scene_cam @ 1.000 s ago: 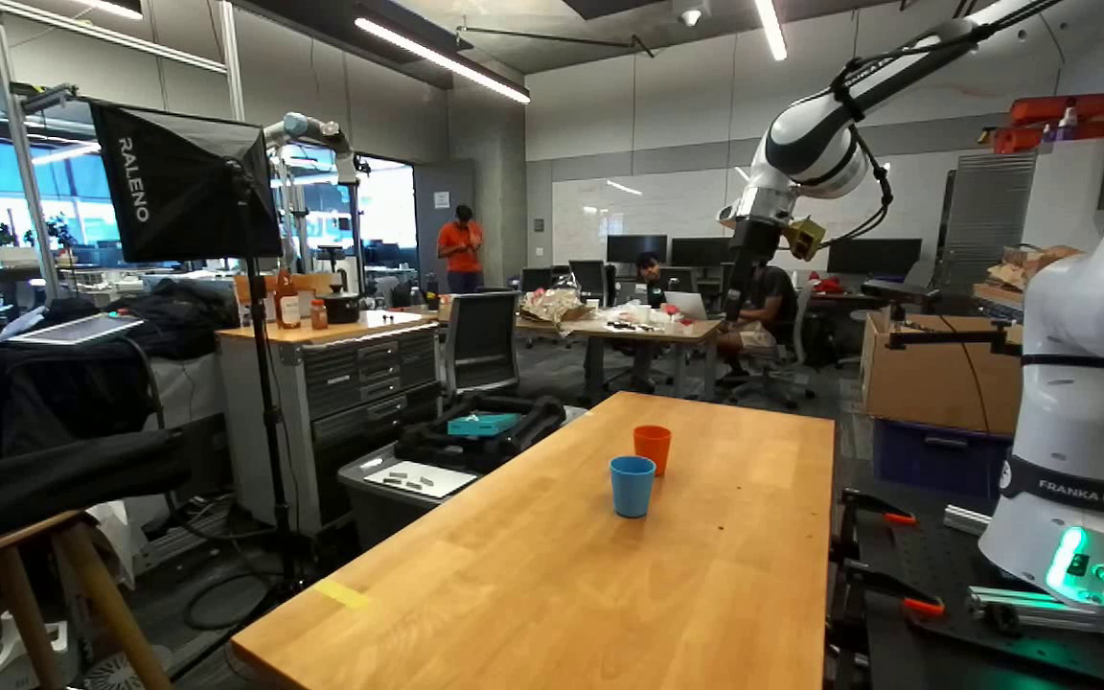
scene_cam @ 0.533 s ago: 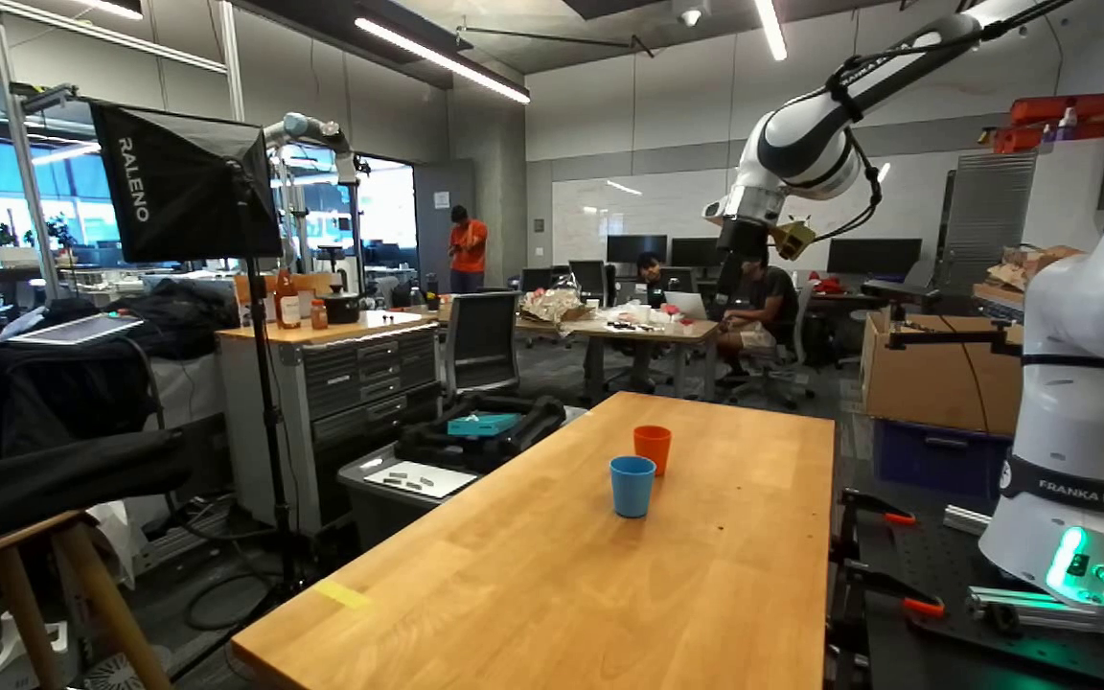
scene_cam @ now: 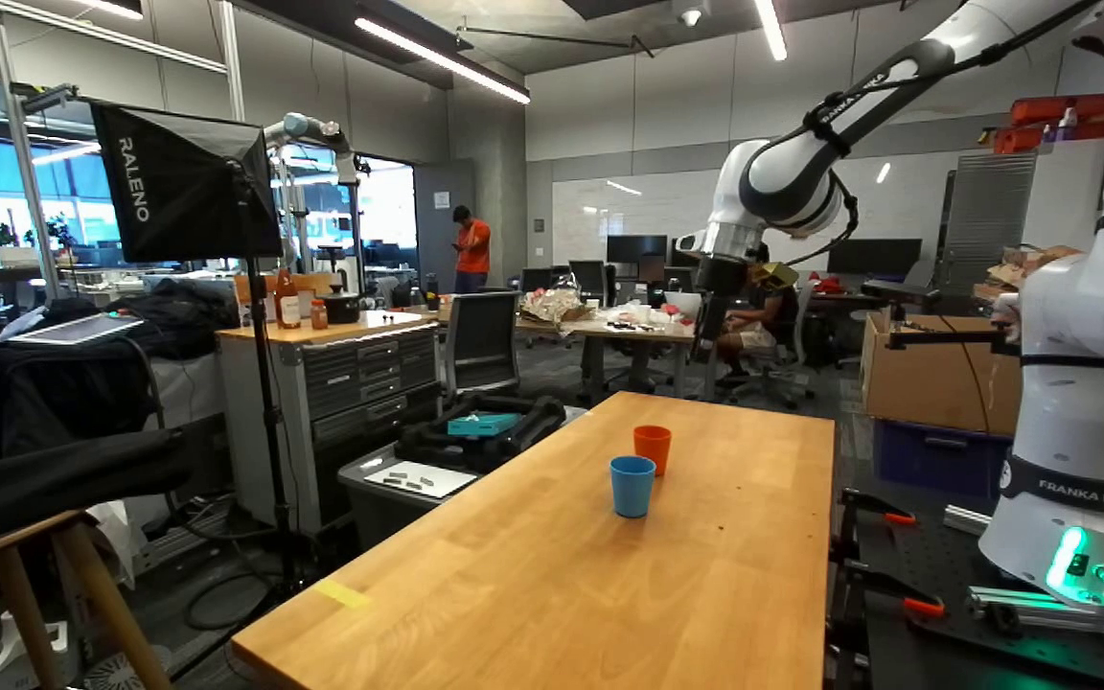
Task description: Stack the cups together
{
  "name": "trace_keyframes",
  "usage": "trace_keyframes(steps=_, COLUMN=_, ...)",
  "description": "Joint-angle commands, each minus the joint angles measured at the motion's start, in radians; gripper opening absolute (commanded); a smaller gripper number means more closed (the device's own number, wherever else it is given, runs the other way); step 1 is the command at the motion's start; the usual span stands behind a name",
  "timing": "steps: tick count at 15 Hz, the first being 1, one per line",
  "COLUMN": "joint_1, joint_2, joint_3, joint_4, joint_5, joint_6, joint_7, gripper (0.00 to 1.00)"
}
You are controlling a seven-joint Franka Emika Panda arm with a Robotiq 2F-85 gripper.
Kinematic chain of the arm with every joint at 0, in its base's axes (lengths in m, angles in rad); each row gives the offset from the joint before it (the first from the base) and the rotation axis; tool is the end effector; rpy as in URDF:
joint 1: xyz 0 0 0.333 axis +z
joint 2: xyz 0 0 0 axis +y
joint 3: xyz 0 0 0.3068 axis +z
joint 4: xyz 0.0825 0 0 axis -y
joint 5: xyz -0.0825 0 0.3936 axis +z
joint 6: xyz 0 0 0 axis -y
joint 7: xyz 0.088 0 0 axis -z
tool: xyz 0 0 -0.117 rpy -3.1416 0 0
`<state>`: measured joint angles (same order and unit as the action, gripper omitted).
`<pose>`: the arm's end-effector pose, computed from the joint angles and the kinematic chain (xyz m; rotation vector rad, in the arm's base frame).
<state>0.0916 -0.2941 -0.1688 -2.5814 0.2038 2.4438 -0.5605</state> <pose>0.4453 -0.0306 0.3508 -2.9481 -0.5061 -0.3010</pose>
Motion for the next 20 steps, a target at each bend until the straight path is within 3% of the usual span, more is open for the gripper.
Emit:
trace_keyframes(steps=1, joint_1=0.038, joint_2=0.126, joint_3=0.023, joint_4=0.018, joint_5=0.048, joint_6=0.115, joint_7=-0.04, gripper=1.0)
trace_keyframes(steps=5, joint_1=0.058, joint_2=0.273, joint_3=0.074, joint_4=0.038, joint_5=0.111, joint_6=0.262, joint_7=-0.067, gripper=1.0)
trace_keyframes(steps=9, joint_1=0.026, joint_2=0.405, joint_3=0.158, joint_4=0.085, joint_5=0.157, joint_6=0.385, joint_7=-0.073, gripper=1.0)
trace_keyframes(steps=16, joint_1=-0.105, joint_2=0.574, joint_3=0.343, joint_4=0.168, joint_5=0.163, joint_6=0.506, joint_7=-0.059, gripper=1.0)
trace_keyframes(steps=20, joint_1=-0.19, joint_2=0.629, joint_3=0.425, joint_4=0.185, joint_5=0.132, joint_6=0.515, joint_7=-0.039, gripper=1.0)
